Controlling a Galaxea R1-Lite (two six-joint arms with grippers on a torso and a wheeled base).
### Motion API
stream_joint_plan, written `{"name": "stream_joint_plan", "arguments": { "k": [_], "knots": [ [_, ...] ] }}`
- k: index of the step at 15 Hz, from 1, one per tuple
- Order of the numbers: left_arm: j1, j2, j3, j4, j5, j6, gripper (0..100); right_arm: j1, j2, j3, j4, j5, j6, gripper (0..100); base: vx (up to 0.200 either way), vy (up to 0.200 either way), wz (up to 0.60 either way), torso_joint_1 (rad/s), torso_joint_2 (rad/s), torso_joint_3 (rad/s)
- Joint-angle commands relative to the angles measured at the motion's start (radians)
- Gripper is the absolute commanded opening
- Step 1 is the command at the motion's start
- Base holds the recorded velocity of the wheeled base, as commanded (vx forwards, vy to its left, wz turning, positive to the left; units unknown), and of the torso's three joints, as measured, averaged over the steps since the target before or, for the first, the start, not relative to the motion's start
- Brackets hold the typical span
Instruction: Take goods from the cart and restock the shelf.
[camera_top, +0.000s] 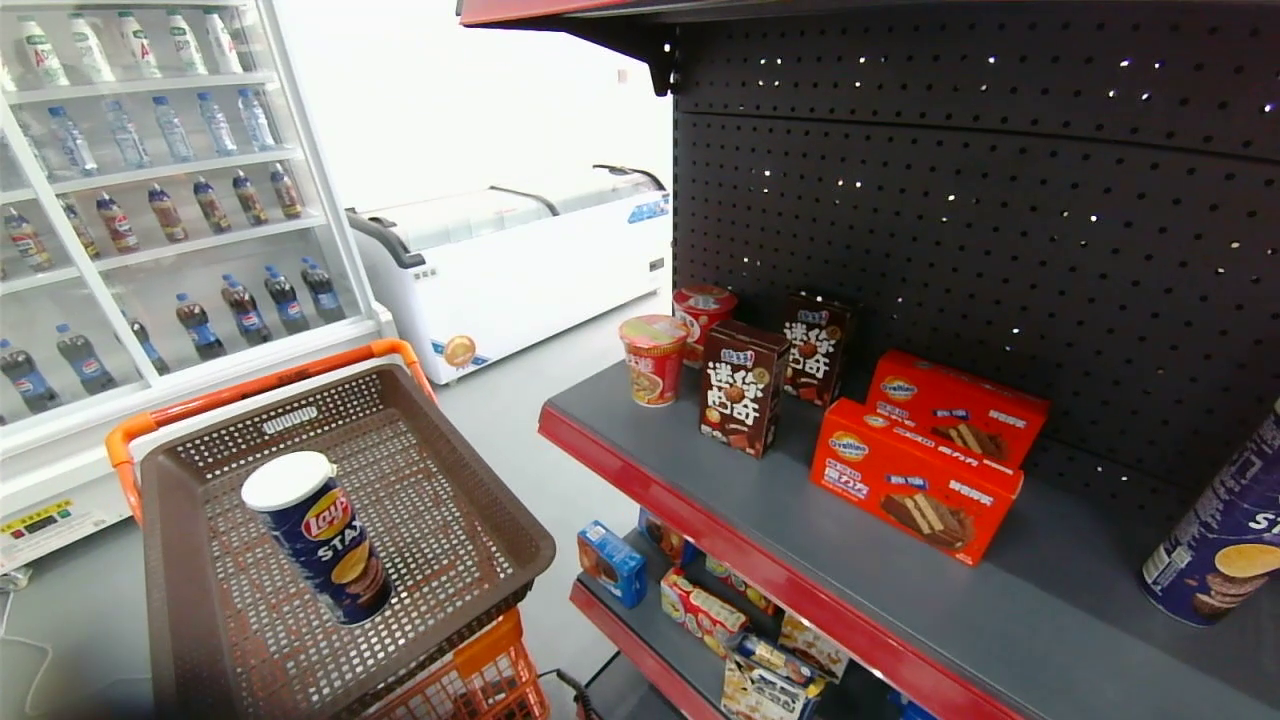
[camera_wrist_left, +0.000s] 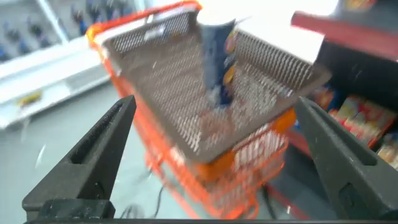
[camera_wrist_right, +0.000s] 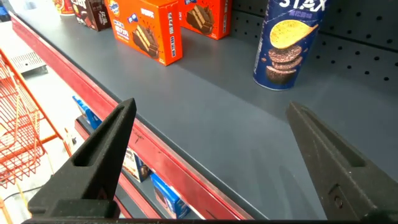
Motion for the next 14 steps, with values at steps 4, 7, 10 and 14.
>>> {"name": "stream_joint_plan", "arguments": {
  "k": [4,7,10,14],
  "knots": [
    [0.000,0.354,-0.175,0.136,0.060,-0.052,100,0.000,0.001,0.000,0.001,0.002,-0.002,100,0.000,0.000,0.00,0.000,0.00,0.000],
    [-0.015,0.523,-0.189,-0.013,0.032,-0.055,100,0.000,0.001,0.000,0.000,0.002,-0.001,100,0.000,0.000,0.00,0.000,0.00,0.000],
    [0.034,0.733,-0.285,-0.093,0.035,-0.055,100,0.000,0.001,0.000,0.000,0.000,0.001,100,0.000,0.000,0.00,0.000,0.00,0.000],
    [0.270,1.043,-0.356,-0.203,0.050,-0.032,100,0.000,0.001,0.000,0.000,0.002,0.001,100,0.000,0.000,0.00,0.000,0.00,0.000]
  ]
}}
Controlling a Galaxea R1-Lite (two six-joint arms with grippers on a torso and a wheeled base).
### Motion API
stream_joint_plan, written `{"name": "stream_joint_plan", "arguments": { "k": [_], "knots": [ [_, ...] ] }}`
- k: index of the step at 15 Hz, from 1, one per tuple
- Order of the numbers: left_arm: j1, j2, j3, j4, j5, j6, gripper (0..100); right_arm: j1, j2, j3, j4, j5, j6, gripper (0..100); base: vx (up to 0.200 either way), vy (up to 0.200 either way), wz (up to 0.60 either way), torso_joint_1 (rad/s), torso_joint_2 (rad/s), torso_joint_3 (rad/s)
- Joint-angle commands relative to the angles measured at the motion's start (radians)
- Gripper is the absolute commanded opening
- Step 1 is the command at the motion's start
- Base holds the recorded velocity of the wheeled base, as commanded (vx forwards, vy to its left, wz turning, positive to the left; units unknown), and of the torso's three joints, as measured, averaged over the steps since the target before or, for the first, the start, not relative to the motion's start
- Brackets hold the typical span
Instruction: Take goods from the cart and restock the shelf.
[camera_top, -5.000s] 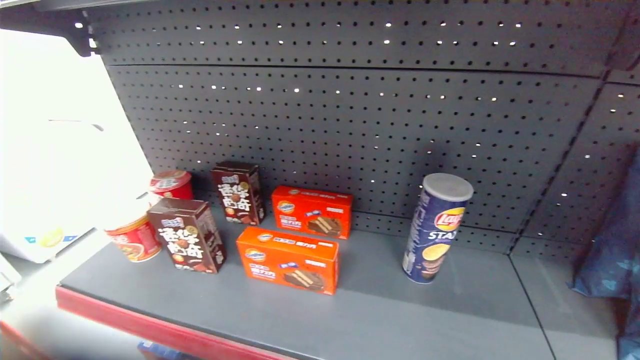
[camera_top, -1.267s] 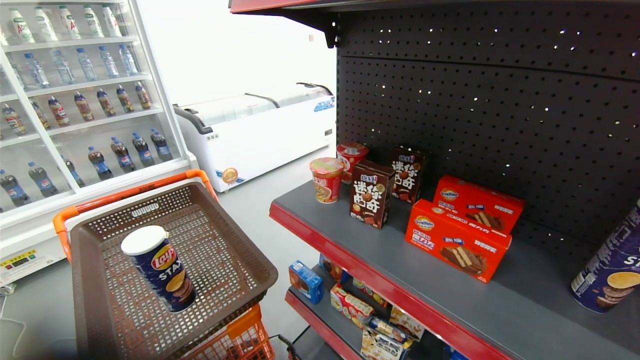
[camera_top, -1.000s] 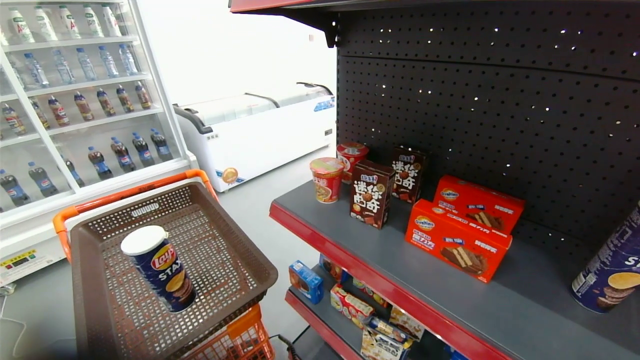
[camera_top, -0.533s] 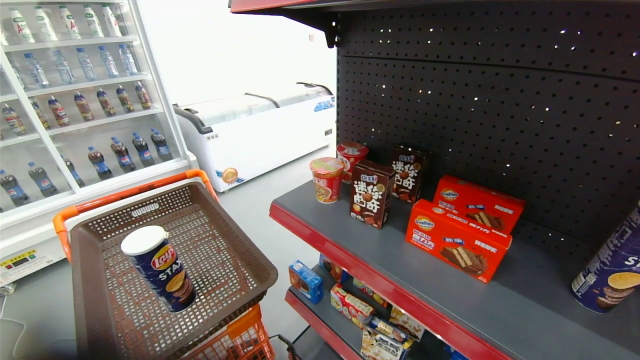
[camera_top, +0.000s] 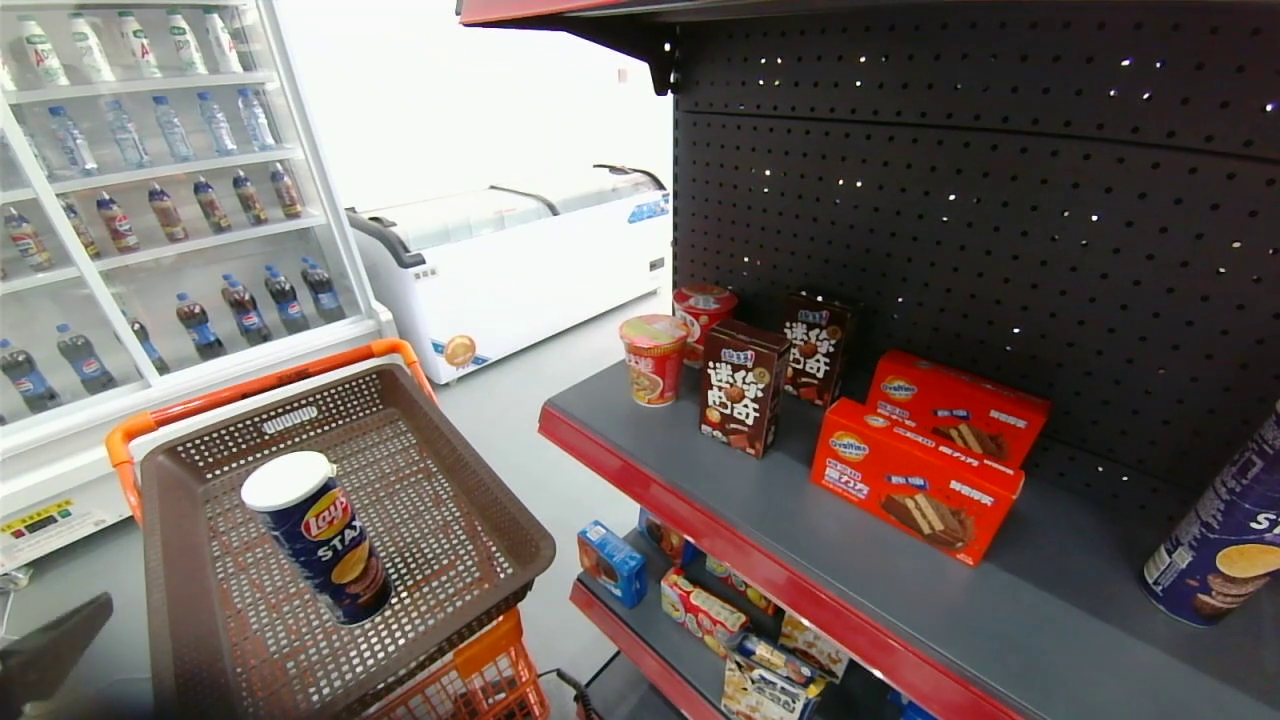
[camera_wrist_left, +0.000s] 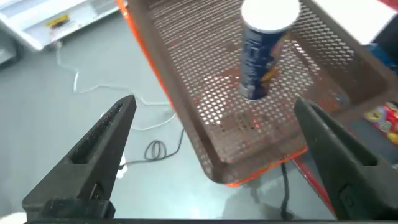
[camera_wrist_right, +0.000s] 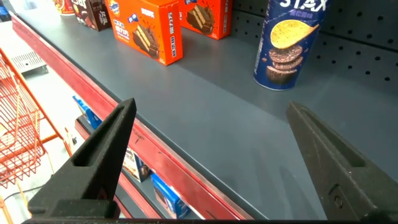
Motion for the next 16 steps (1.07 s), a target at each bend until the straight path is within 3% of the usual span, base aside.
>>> {"name": "stream_joint_plan", "arguments": {
  "k": [1,4,5,7,8,9,12,16],
  "knots": [
    [0.118,0.320,-0.044,-0.123,-0.042,0.012,100,0.000,0.001,0.000,0.000,0.001,0.000,100,0.000,0.000,0.00,0.000,0.00,0.000],
    [0.133,0.446,0.022,-0.286,-0.261,0.034,100,0.000,0.001,0.000,0.000,0.000,0.000,100,0.000,0.000,0.00,0.000,0.00,0.000],
    [0.132,0.494,0.051,-0.333,-0.295,0.039,100,0.000,0.001,0.000,0.000,0.001,0.000,100,0.000,0.000,0.00,0.000,0.00,0.000],
    [0.130,0.600,0.110,-0.504,-0.315,0.062,100,0.000,0.001,0.000,0.000,0.000,0.000,100,0.000,0.000,0.00,0.000,0.00,0.000],
    [0.132,0.632,0.119,-0.539,-0.315,0.080,100,0.000,0.001,0.000,0.000,0.000,0.000,100,0.000,0.000,0.00,0.000,0.00,0.000],
    [0.133,0.709,0.134,-0.623,-0.318,0.131,100,0.000,0.001,0.000,0.000,0.001,0.000,100,0.000,0.000,0.00,0.000,0.00,0.000],
    [0.128,0.834,0.130,-0.800,-0.430,0.141,100,0.000,0.001,0.000,0.000,0.001,0.000,100,0.000,0.000,0.00,0.000,0.00,0.000],
    [0.124,0.929,0.110,-0.858,-0.449,0.143,100,0.000,0.001,0.000,0.000,0.000,0.000,100,0.000,0.000,0.00,0.000,0.00,0.000]
  ]
}}
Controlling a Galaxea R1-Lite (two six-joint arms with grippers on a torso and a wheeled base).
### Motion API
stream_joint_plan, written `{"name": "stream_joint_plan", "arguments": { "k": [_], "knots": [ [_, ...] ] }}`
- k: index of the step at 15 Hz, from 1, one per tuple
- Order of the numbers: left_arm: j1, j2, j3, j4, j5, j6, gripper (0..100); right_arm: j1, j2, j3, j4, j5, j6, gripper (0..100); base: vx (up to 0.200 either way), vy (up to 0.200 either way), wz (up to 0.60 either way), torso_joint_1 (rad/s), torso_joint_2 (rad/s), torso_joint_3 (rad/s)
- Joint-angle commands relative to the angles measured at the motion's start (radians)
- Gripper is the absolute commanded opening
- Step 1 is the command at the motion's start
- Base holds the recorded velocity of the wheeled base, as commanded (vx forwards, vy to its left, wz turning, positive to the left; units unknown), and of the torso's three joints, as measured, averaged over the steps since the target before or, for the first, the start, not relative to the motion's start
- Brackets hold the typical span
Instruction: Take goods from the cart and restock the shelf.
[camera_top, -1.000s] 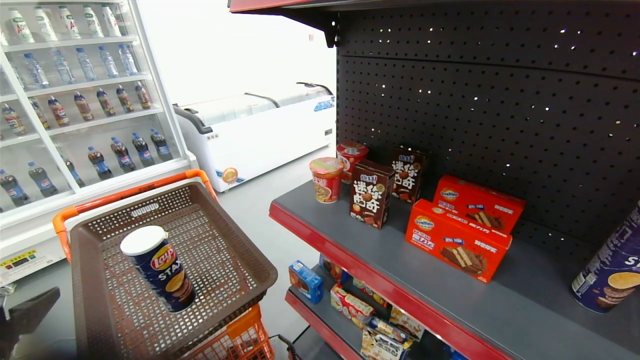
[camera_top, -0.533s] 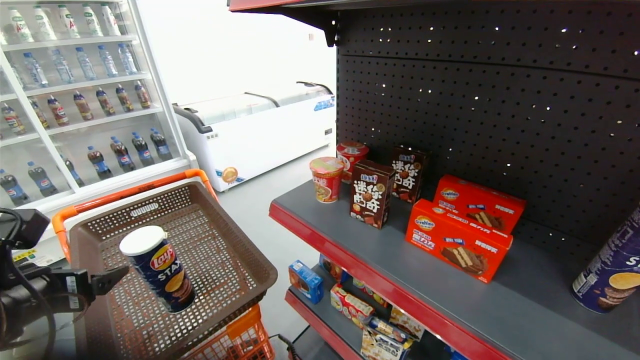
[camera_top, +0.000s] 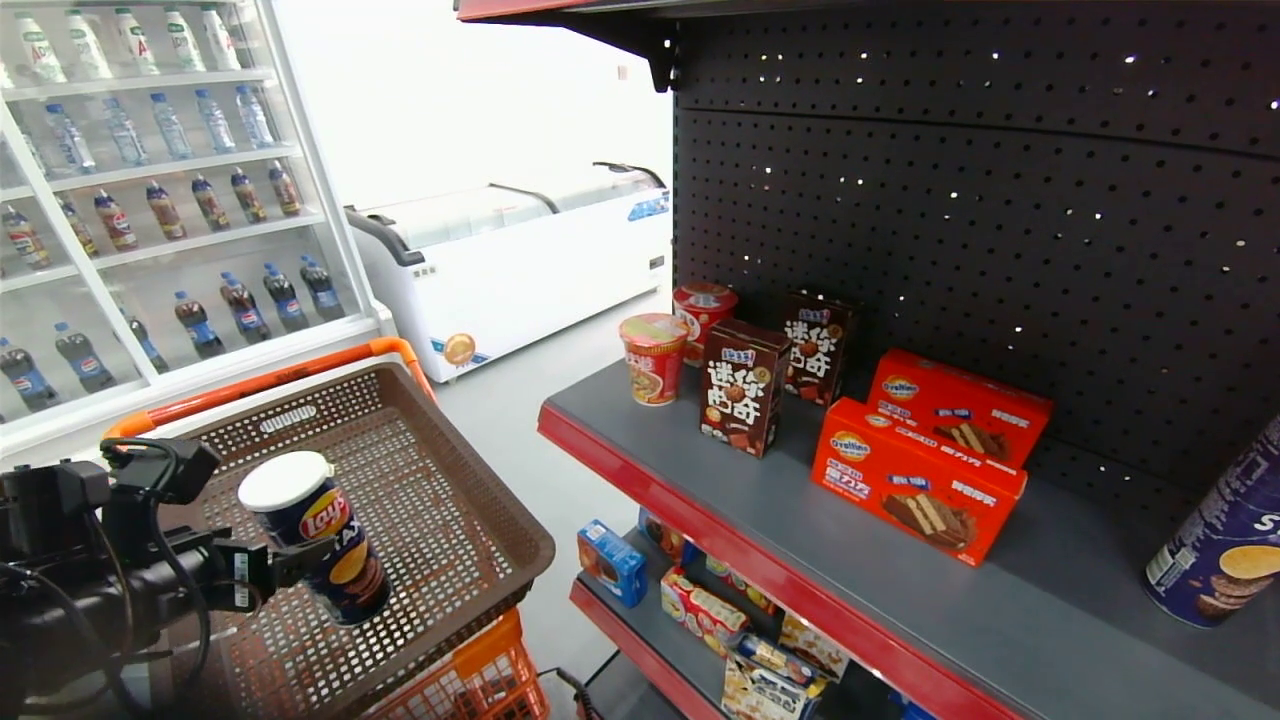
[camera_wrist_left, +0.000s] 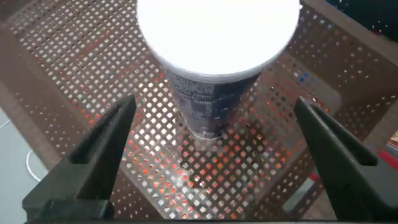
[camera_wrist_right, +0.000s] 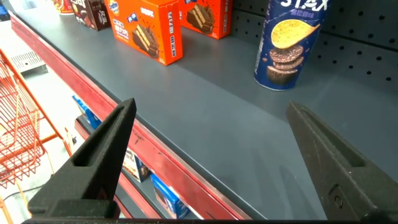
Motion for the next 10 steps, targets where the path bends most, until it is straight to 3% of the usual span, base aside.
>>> {"name": "stream_joint_plan", "arguments": {
  "k": [1,4,5,6,7,10],
  "knots": [
    [-0.002,0.085,-0.001,-0.032,-0.004,0.005,100,0.000,0.001,0.000,0.000,0.001,0.000,100,0.000,0.000,0.00,0.000,0.00,0.000],
    [0.003,0.161,-0.006,-0.142,-0.128,0.074,100,0.000,0.001,0.000,0.000,0.001,0.000,100,0.000,0.000,0.00,0.000,0.00,0.000],
    [0.003,0.192,-0.007,-0.167,-0.136,0.105,100,0.000,0.001,0.000,0.000,0.001,0.000,100,0.000,0.000,0.00,0.000,0.00,0.000],
    [0.003,0.192,-0.007,-0.167,-0.136,0.105,100,0.000,0.001,0.000,0.000,0.001,0.000,100,0.000,0.000,0.00,0.000,0.00,0.000],
    [0.001,0.241,-0.010,-0.219,-0.136,0.135,100,0.000,0.001,0.000,0.000,0.000,0.000,100,0.000,0.000,0.00,0.000,0.00,0.000],
    [0.003,0.278,-0.030,-0.250,-0.136,0.137,100,0.000,0.001,0.000,0.000,0.001,0.000,100,0.000,0.000,0.00,0.000,0.00,0.000]
  ]
}}
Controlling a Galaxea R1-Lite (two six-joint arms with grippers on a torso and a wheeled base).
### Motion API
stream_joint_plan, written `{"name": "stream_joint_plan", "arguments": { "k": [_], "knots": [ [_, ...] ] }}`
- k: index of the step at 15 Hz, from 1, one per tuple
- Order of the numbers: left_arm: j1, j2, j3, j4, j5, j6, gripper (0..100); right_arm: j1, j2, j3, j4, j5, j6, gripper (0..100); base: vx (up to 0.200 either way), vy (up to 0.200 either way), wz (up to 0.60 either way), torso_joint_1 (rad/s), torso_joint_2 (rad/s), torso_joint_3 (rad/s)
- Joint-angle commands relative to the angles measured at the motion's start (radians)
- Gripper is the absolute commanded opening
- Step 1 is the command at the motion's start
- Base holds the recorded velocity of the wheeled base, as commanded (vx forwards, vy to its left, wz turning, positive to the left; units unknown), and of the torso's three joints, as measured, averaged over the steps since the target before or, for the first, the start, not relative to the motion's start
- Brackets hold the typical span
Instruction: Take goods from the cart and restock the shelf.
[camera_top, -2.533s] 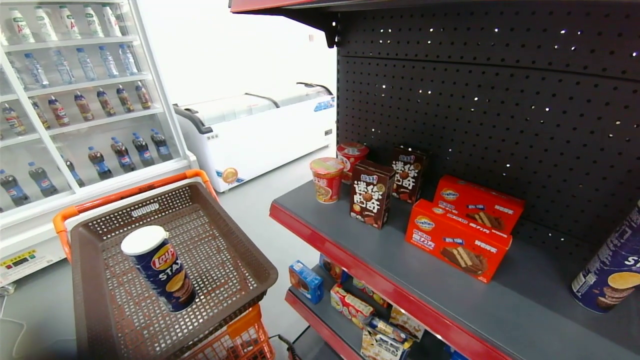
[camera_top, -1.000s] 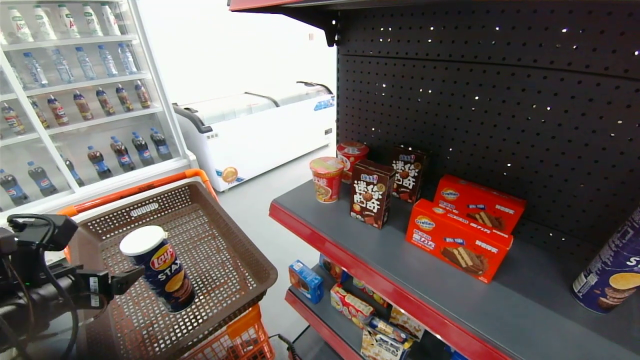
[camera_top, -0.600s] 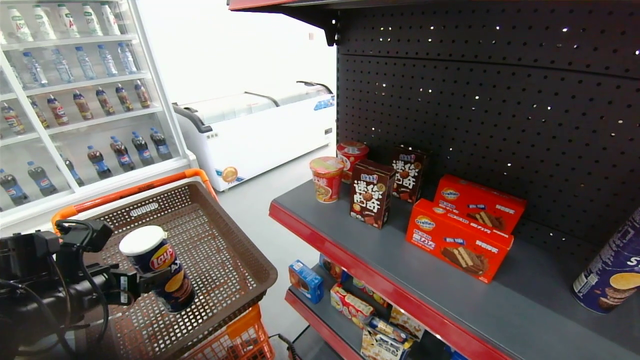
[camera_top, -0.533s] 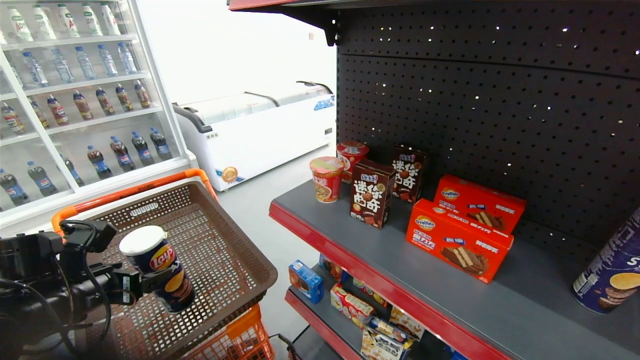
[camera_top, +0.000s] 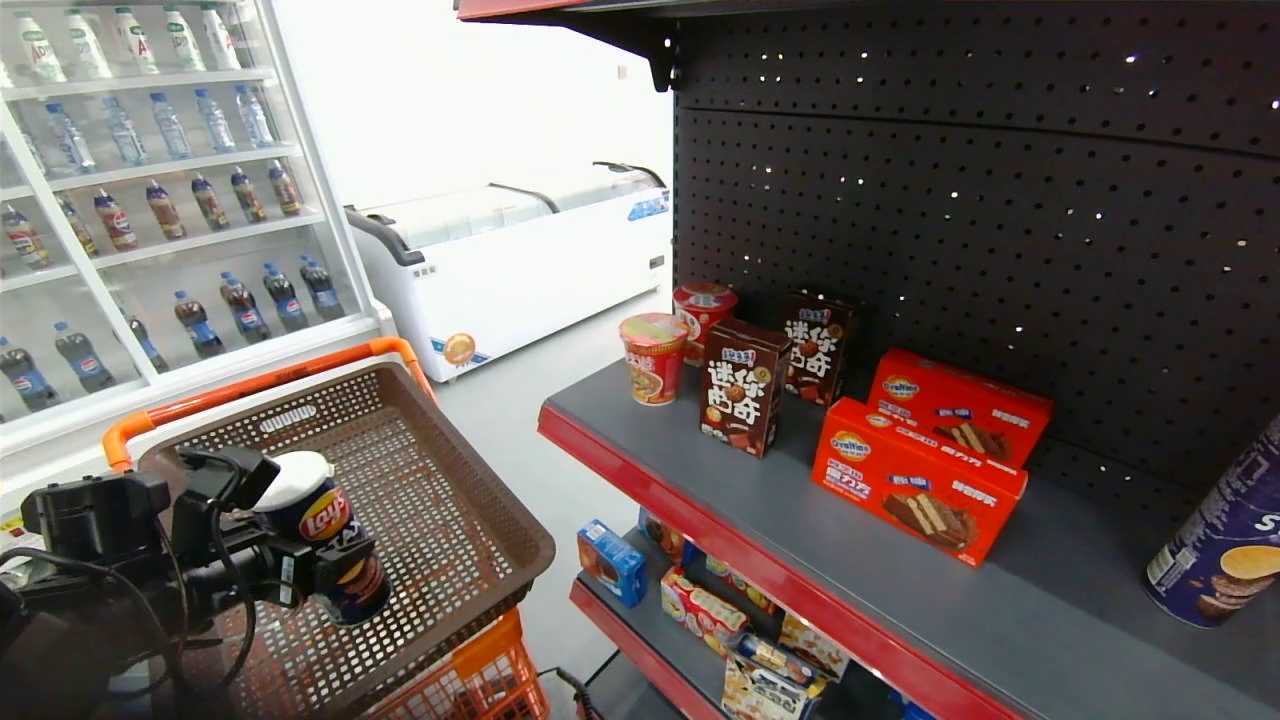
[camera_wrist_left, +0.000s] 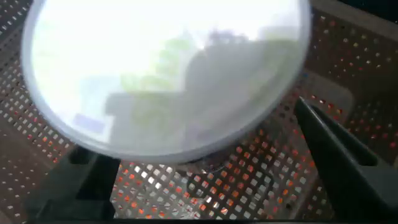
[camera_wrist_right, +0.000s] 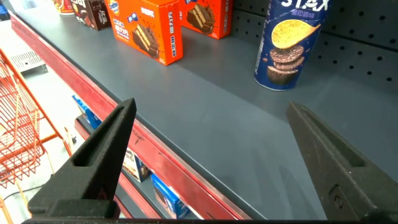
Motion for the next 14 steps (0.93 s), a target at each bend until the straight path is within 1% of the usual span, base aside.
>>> {"name": "stream_joint_plan", "arguments": {
  "k": [1,3,5,6,8,12,13,14],
  "knots": [
    [0.003,0.052,-0.018,-0.001,0.000,0.002,100,0.000,0.001,0.000,0.000,0.001,0.000,100,0.000,0.000,0.00,0.000,0.00,0.000],
    [0.005,0.073,-0.029,-0.001,0.000,0.025,100,0.000,0.001,0.000,0.000,0.000,0.000,100,0.000,0.000,0.00,0.000,0.00,0.000],
    [0.005,0.081,-0.034,-0.002,-0.003,0.026,100,0.000,0.001,0.000,0.000,0.001,0.000,100,0.000,0.000,0.00,0.000,0.00,0.000],
    [0.005,0.088,-0.044,-0.001,-0.003,0.026,0,0.000,0.001,0.000,0.000,0.000,0.000,100,0.000,0.000,0.00,0.000,0.00,0.000],
    [0.003,0.090,-0.049,0.002,-0.001,0.026,0,0.000,0.001,0.000,0.000,0.001,0.000,100,0.000,0.000,0.00,0.000,0.00,0.000],
    [-0.004,0.041,-0.009,-0.018,0.005,0.025,0,0.000,0.001,0.000,0.000,0.001,0.000,100,0.000,0.000,0.00,0.000,0.00,0.000],
    [-0.003,-0.005,0.023,-0.025,0.005,0.013,0,0.000,0.001,0.000,0.000,0.001,0.000,100,0.000,0.000,0.00,0.000,0.00,0.000],
    [-0.003,-0.011,0.026,-0.025,0.005,0.011,0,0.000,0.001,0.000,0.000,0.001,0.000,100,0.000,0.000,0.00,0.000,0.00,0.000]
  ]
}}
